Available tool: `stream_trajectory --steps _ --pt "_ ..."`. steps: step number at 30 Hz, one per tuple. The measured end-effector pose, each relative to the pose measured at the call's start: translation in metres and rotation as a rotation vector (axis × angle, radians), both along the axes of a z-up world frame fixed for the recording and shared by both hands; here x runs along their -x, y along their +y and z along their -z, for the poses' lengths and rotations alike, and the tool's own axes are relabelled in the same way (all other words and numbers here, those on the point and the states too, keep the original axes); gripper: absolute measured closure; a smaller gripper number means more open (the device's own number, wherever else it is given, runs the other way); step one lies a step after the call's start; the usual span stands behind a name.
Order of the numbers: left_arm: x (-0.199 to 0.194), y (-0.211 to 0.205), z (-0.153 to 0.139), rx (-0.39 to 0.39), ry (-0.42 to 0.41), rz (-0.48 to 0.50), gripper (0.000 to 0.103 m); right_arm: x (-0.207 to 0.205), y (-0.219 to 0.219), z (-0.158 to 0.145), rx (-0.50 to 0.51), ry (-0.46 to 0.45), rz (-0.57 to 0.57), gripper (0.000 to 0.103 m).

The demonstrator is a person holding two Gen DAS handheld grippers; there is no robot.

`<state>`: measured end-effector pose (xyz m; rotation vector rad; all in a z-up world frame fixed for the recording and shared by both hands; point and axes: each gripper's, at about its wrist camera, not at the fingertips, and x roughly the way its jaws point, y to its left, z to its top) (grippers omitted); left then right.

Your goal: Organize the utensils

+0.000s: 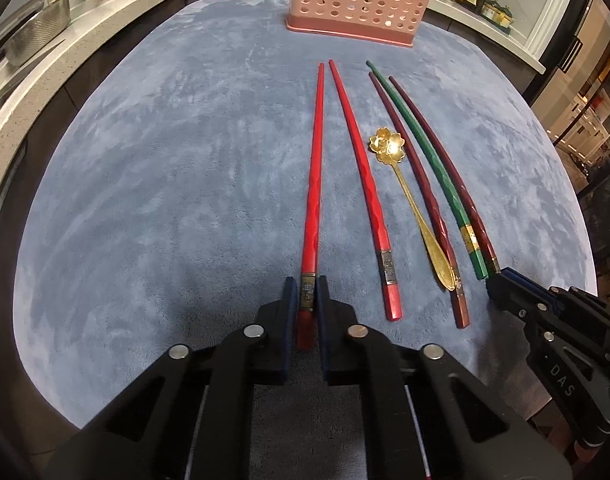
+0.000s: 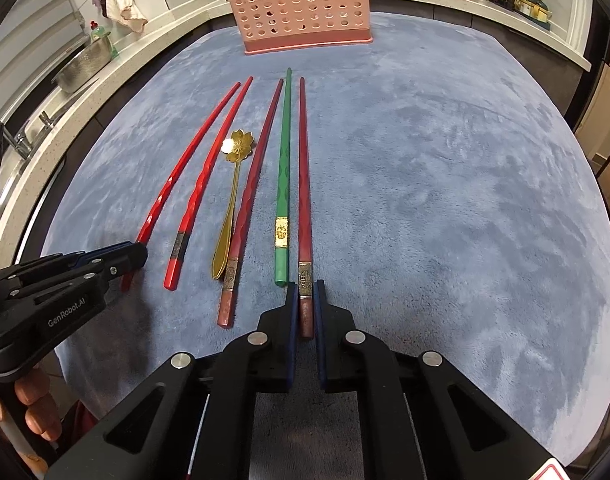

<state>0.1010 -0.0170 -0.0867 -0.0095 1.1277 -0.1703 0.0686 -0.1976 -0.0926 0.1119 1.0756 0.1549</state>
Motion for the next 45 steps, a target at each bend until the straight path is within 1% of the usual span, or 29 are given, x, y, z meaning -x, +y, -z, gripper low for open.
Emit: stream_trajectory --steps 7,12,22,27,36,45 --pt "0.003 0.001 -0.005 0.013 -0.004 -0.006 0.095 0.005 -0.008 -0.016 -0.018 -0.033 0.019 0.096" --pt "0.007 0.002 -0.019 0.032 -0.03 -0.011 0.095 0.008 -0.016 -0.035 -0.043 -0.069 0.038 0.096" --pt "0.007 0.011 -0.07 0.086 -0.114 -0.027 0.096 0.01 -0.031 -0.088 -0.096 -0.16 0.075 0.096" --pt "0.003 0.015 -0.101 0.102 -0.175 -0.035 0.096 0.006 -0.039 -0.117 -0.105 -0.223 0.092 0.096" --pt "-0.026 0.025 -0.152 0.101 -0.289 -0.061 0.096 -0.014 -0.059 -0.165 -0.139 -0.319 0.122 0.096" --pt "-0.062 0.026 -0.192 0.097 -0.366 -0.077 0.096 -0.042 -0.07 -0.198 -0.15 -0.394 0.137 0.096"
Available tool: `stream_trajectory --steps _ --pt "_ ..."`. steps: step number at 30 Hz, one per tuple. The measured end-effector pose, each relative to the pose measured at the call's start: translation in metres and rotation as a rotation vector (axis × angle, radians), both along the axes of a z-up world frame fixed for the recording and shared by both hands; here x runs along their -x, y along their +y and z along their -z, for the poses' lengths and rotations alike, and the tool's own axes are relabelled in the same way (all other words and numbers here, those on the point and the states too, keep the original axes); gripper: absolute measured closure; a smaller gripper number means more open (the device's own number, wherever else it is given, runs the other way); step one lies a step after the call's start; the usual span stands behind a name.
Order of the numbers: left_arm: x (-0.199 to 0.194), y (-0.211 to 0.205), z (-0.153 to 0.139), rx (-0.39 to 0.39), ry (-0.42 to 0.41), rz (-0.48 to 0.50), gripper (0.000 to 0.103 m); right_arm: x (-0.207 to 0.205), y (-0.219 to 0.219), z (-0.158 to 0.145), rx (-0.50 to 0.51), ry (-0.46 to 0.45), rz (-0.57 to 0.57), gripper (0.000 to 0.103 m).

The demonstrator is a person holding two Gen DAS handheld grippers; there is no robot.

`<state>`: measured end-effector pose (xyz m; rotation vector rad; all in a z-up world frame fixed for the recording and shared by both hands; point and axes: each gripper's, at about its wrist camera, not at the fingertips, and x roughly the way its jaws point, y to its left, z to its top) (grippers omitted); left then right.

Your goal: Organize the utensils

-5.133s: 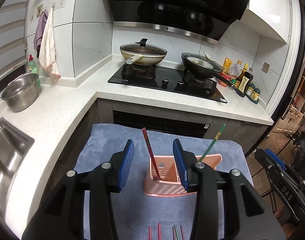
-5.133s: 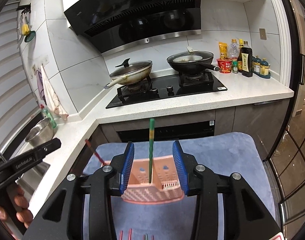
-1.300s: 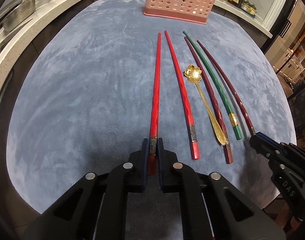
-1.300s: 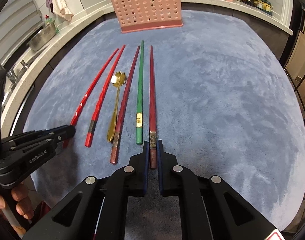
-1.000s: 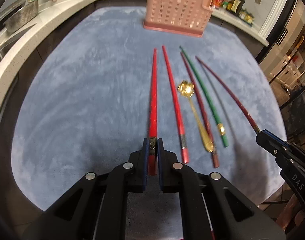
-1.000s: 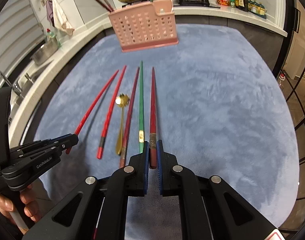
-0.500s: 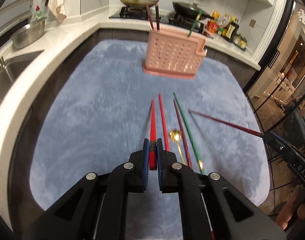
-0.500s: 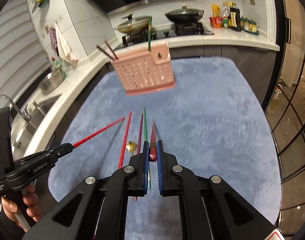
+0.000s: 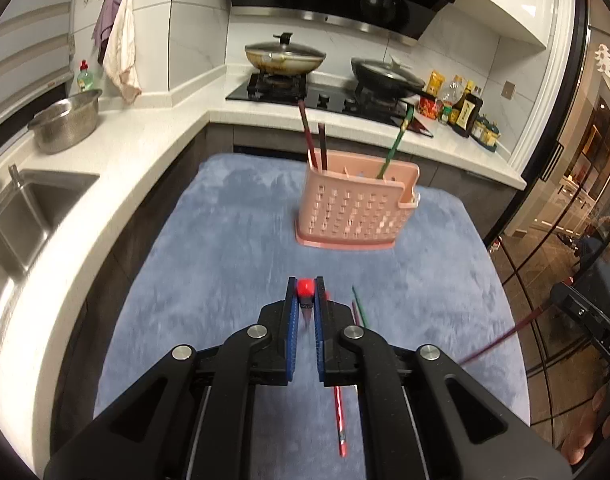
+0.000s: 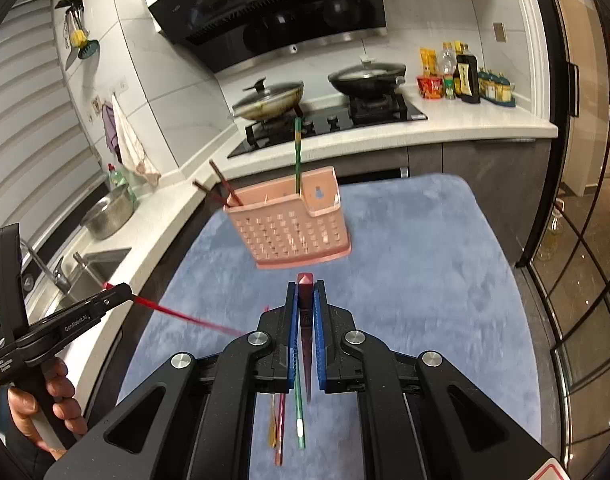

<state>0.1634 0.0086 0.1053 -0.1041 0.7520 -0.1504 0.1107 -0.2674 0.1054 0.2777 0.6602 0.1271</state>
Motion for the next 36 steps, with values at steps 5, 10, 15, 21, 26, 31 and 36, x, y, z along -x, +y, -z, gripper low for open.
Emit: stream_trajectory --steps 5,10,15,21,26,31,36 --pt "-0.021 -0.005 -0.025 -0.001 -0.043 0.006 0.096 -0.02 -0.009 -0.02 -0.035 -0.043 0.01 0.096" --pt "-0.043 -0.015 -0.066 0.007 -0.123 0.019 0.096 -0.05 -0.021 -0.051 -0.096 -0.105 0.017 0.096" --pt "-0.068 -0.019 -0.109 0.035 -0.216 0.013 0.096 -0.082 -0.025 -0.088 -0.119 -0.192 0.022 0.096" --pt "-0.104 -0.021 -0.143 0.078 -0.285 -0.012 0.096 -0.13 -0.018 -0.118 -0.104 -0.255 0.021 0.096" --pt "-0.13 -0.027 -0.147 0.078 -0.313 -0.024 0.096 -0.172 -0.008 -0.125 -0.1 -0.256 0.019 0.096" --pt "-0.16 -0.027 -0.134 0.072 -0.278 -0.04 0.096 -0.205 0.002 -0.113 -0.082 -0.227 0.012 0.096" --pt "-0.18 -0.027 -0.112 0.065 -0.234 -0.045 0.096 -0.227 0.007 -0.084 -0.065 -0.166 0.01 0.096"
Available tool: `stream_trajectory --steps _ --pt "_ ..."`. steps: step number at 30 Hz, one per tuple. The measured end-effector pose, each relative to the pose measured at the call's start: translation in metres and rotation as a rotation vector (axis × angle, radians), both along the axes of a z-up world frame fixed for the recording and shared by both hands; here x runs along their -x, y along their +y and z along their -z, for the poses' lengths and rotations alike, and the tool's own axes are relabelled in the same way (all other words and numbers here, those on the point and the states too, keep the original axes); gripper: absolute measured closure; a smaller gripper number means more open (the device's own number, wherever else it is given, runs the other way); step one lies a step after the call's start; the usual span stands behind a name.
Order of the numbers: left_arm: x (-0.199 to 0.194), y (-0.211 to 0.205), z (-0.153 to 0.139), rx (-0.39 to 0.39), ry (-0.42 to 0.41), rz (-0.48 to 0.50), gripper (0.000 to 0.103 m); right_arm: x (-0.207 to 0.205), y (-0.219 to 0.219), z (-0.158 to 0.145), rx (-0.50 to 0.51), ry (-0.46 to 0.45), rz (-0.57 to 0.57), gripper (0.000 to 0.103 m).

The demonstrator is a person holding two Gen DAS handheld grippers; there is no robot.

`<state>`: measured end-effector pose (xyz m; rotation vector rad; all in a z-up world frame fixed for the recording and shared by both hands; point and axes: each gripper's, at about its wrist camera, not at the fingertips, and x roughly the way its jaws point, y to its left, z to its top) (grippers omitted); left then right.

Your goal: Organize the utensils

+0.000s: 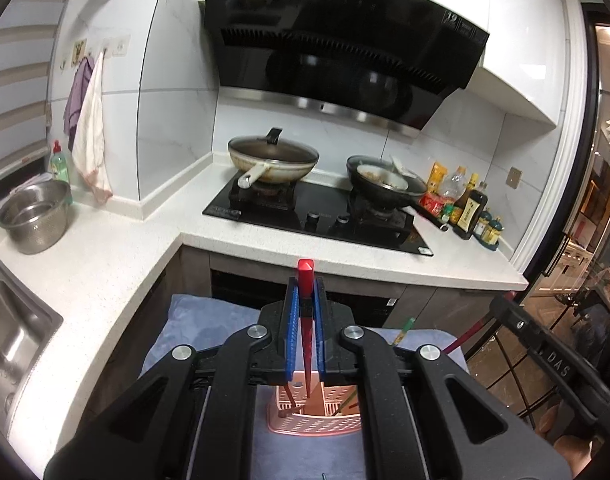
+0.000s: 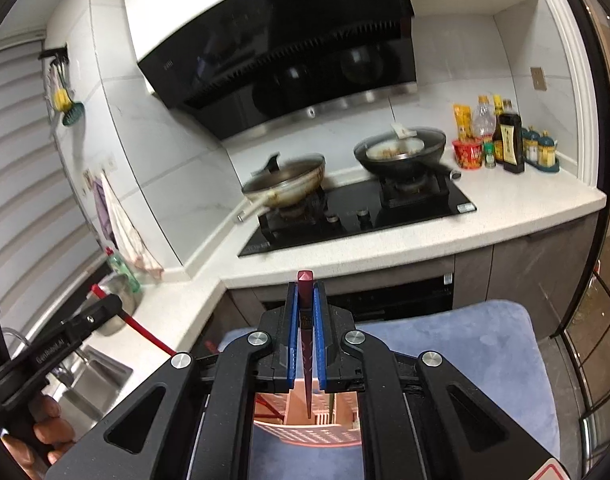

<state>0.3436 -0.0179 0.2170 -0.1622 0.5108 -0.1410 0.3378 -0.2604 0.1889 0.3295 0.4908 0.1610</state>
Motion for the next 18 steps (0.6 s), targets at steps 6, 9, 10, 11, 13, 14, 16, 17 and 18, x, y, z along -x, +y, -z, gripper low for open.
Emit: stream_trajectory --steps 6,9,10,11,13,14,16,17,18 --pt "-0.012 -0.003 0.024 -0.008 0.05 0.007 0.096 -0.015 0.004 0.033 0.007 0.07 -0.002 0.096" --pt "-0.017 -0.004 0.033 -0.008 0.071 0.009 0.096 -0.018 0.005 0.041 0.011 0.09 -0.006 0.096" --pt "-0.017 -0.005 0.035 -0.011 0.076 0.009 0.096 -0.019 0.006 0.044 0.014 0.096 -0.005 0.096" --pt "-0.018 -0.006 0.037 -0.013 0.081 0.007 0.096 -0.019 0.006 0.047 0.017 0.101 -0.005 0.096" --pt "-0.019 -0.006 0.04 -0.012 0.092 0.008 0.096 -0.02 0.006 0.049 0.02 0.107 -0.002 0.096" --pt "-0.019 -0.006 0.041 -0.011 0.096 0.007 0.096 -0.02 0.006 0.049 0.018 0.109 -0.001 0.095" --pt "-0.019 -0.005 0.041 -0.007 0.097 0.004 0.096 -0.019 0.004 0.051 0.013 0.113 0.001 0.095" --pt "-0.019 -0.005 0.041 -0.006 0.097 0.004 0.096 -0.019 0.004 0.05 0.014 0.113 0.003 0.095" --pt "-0.019 -0.005 0.04 -0.006 0.094 0.004 0.096 -0.017 0.003 0.05 0.015 0.109 0.008 0.092"
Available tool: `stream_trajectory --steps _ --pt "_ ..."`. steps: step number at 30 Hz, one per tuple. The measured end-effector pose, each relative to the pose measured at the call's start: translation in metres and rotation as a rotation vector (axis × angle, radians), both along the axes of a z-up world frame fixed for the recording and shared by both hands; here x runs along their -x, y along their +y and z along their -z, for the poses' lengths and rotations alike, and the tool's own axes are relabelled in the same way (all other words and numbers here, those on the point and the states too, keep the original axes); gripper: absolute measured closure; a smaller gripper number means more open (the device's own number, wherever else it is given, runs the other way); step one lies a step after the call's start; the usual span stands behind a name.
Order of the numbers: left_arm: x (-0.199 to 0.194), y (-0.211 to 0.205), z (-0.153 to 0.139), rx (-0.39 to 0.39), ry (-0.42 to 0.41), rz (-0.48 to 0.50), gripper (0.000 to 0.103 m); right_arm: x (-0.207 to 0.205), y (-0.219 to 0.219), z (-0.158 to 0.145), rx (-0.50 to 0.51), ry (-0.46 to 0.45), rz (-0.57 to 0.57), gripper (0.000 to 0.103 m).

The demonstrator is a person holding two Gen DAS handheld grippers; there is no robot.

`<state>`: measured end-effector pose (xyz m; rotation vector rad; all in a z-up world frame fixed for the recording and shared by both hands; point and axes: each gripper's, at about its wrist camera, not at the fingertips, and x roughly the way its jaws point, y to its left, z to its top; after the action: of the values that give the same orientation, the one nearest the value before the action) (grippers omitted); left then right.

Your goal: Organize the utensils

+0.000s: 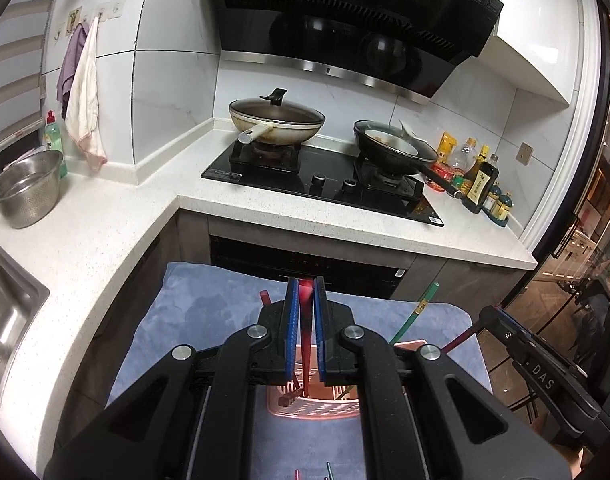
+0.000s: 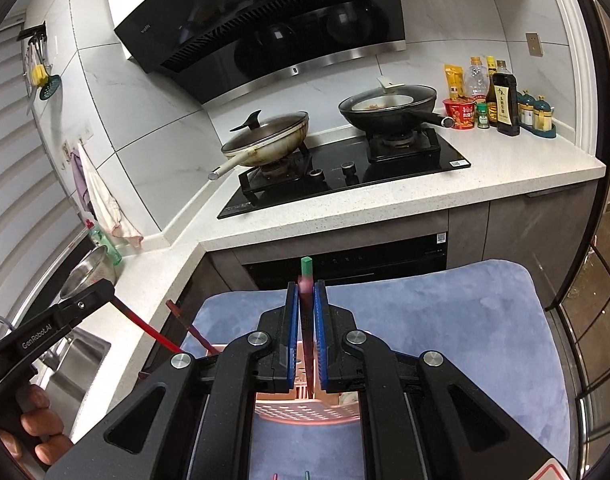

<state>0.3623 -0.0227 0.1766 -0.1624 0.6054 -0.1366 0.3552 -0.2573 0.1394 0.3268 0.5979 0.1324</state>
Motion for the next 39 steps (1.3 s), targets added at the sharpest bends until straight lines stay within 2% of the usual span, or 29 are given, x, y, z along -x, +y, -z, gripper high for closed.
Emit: stream_trajectory --steps 3,4,5,6,7,25,32,39 --pt "0.003 -0.001 -0.002 -0.009 -0.009 -0.007 0.092 0.003 0.0 -0.002 0.002 -0.006 0.007 0.088" --pt "0.004 -0.001 -0.002 -0.011 -0.009 -0.012 0.082 0.004 0.0 -0.003 0.004 -0.007 0.011 0.086" --pt "0.006 -0.001 -0.003 -0.008 -0.011 -0.017 0.072 0.006 0.0 -0.004 0.004 -0.01 0.014 0.078" --pt "0.008 -0.001 -0.004 -0.008 -0.017 -0.022 0.07 0.008 -0.001 -0.004 0.002 -0.015 0.017 0.072" --pt "0.01 -0.001 -0.004 -0.011 -0.021 -0.025 0.068 0.011 -0.001 -0.005 0.001 -0.018 0.019 0.071" --pt "0.06 0.002 -0.006 -0.029 -0.02 -0.008 0.067 0.085 0.017 0.001 0.018 -0.005 -0.047 0.071" --pt "0.091 0.002 0.012 -0.058 0.005 0.008 0.067 0.126 0.017 0.022 0.016 0.034 -0.052 0.071" --pt "0.117 0.007 0.041 -0.053 0.07 0.009 0.067 0.164 0.017 0.049 0.057 0.088 -0.057 0.071"
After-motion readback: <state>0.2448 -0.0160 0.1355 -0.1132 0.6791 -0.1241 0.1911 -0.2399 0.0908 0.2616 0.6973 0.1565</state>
